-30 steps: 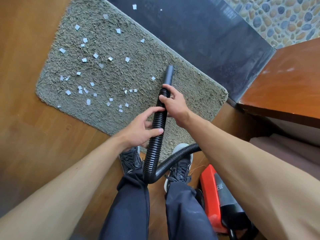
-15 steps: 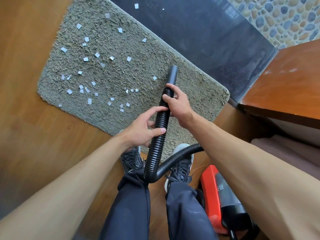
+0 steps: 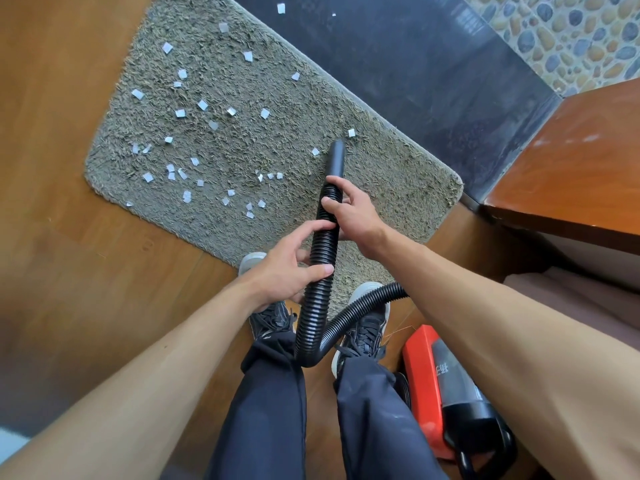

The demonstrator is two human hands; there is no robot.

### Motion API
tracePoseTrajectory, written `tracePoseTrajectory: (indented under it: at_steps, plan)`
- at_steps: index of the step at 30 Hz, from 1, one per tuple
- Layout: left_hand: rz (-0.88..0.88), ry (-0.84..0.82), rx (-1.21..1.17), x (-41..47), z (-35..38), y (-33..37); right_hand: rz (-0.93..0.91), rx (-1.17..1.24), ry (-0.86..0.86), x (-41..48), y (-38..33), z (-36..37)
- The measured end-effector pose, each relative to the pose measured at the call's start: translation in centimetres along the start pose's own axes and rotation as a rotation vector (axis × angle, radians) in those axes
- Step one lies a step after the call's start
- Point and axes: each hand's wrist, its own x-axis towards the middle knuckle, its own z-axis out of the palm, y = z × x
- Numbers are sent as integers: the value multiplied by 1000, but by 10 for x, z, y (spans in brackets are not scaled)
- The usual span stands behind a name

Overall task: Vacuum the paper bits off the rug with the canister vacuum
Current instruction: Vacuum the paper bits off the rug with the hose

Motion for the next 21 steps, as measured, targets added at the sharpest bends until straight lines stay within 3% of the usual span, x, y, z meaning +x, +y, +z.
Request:
tracePoseTrajectory:
  at_steps: [8, 21]
  plan:
    - [18, 24, -89, -12, -7, -17, 29, -9, -41, -5, -4, 17]
    - [52, -55, 26, 20, 6, 22, 13, 35, 105, 8, -17, -24]
